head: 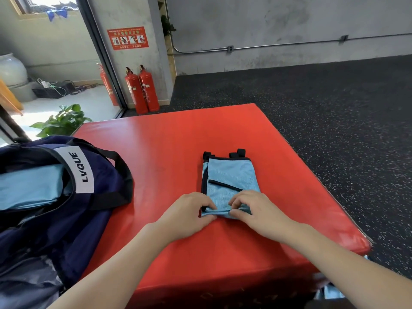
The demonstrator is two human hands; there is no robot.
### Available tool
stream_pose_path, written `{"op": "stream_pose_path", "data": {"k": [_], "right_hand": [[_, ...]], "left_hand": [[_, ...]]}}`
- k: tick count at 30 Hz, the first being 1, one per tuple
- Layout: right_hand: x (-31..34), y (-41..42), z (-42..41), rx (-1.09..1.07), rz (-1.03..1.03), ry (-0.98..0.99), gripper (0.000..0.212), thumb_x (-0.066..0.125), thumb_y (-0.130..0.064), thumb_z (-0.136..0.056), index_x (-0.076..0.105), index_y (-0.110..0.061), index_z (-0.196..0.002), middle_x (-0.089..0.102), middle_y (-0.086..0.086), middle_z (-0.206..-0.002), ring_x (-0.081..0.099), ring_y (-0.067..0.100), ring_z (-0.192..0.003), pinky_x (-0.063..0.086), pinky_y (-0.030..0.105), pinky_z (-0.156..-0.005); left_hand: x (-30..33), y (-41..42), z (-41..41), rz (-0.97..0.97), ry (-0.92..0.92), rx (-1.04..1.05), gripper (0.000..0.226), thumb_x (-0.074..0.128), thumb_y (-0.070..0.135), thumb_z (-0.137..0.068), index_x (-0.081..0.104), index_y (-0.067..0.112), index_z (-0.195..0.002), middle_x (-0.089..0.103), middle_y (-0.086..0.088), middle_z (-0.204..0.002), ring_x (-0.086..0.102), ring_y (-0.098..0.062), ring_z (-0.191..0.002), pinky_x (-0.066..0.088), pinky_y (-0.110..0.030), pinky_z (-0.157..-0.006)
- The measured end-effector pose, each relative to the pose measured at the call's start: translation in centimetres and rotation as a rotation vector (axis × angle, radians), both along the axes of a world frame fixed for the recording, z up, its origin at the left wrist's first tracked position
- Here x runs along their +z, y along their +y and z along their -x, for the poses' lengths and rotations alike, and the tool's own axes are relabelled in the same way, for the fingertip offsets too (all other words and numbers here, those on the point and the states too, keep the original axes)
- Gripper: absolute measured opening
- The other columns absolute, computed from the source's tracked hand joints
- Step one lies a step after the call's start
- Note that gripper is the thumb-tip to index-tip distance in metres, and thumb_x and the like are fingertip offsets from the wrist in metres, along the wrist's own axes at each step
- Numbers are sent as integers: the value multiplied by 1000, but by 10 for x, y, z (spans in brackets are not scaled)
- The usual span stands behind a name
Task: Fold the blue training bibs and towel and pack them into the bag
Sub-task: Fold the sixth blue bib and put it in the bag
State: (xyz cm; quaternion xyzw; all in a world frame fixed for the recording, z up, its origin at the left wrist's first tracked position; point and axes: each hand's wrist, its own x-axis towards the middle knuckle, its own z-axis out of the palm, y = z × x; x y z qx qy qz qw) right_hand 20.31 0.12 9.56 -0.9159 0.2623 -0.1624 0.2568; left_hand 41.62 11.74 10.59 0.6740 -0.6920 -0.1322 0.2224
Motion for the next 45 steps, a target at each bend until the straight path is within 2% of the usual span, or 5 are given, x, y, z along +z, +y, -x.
{"op": "stream_pose_path", "data": {"k": [5,13,25,39,45], "right_hand": [[9,-1,7,-20,92,92,40,66,-70,-76,50,-42,-100,50,-26,-123,41,-3,-119,35,26,-102],[30,-19,24,-143,-189,-49,14,75,-36,-83,64,-28,-80,68,-14,-73,56,4,-61,46,25,-63],[42,-30,22,-172,-426,-275,4,75,-22,-88,72,-22,-86,72,-10,-73,56,1,-66,41,20,-65],[15,-52,-5,-361,-365,-49,13,72,-41,-90,72,-29,-85,73,-11,-83,64,3,-78,42,23,-67],[17,-50,-6,-422,-269,20,20,74,-45,-87,70,-26,-82,68,-11,-81,59,-3,-78,36,13,-59]], "left_hand": [[7,2,5,42,135,120,3,67,32,-91,69,30,-91,67,9,-78,59,-12,-74,49,-32,-70],[15,0,11,82,313,203,13,66,26,-91,65,27,-79,63,12,-71,52,-3,-65,41,-18,-62],[27,-1,19,14,617,292,13,67,24,-93,69,20,-81,49,8,-57,38,-9,-54,33,-26,-55],[12,-10,3,-38,289,533,13,64,34,-89,63,27,-78,53,14,-49,47,-7,-47,41,-26,-49],[14,-10,5,134,-104,463,10,66,29,-88,60,31,-96,52,15,-94,53,-11,-91,48,-33,-72]]}}
